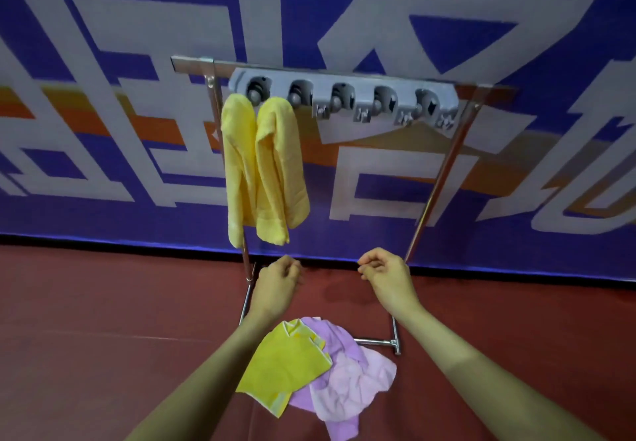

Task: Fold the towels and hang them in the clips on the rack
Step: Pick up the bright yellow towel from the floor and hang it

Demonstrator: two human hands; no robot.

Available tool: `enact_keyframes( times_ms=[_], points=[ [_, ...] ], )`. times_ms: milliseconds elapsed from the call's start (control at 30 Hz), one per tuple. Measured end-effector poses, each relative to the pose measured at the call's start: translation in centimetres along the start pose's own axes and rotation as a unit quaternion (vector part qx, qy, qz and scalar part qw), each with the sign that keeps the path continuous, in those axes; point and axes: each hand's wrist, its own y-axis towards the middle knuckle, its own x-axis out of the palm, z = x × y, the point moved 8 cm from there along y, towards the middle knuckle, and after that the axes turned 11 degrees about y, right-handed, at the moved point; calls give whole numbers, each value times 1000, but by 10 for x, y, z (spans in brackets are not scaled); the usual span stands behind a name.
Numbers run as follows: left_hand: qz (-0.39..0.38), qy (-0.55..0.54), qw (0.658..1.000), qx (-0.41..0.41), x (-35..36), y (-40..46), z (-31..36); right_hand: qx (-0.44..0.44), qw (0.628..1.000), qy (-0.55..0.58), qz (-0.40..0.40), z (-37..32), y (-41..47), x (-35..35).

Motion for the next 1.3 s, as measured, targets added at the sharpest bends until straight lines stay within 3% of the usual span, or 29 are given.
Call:
enact_keyframes(
  times_ms=[200, 500, 767, 900, 1100, 1167, 1300],
  points=[
    [-12, 85, 996, -14, 73, 23, -141, 2, 1000, -30, -2, 140, 18, 62],
    [-44, 195, 978, 50, 222, 61, -344, -8, 996, -86, 1, 382, 48, 149],
    [-71, 226, 971, 24, 313, 56, -489, 83, 987, -140, -11, 572, 54, 189],
    [-68, 222, 972, 28, 329, 48, -520, 127, 966, -214, -68, 630, 51, 201],
    [-54, 260, 963, 50, 336, 41, -545, 143, 935, -302, -117, 659, 43, 210],
    [-73, 315, 945, 58, 344, 36, -551, 147, 932, -311, -116, 663, 42, 210],
    [-154, 448, 876, 92, 368, 26, -560, 133, 913, -361, -132, 663, 41, 211]
  ],
)
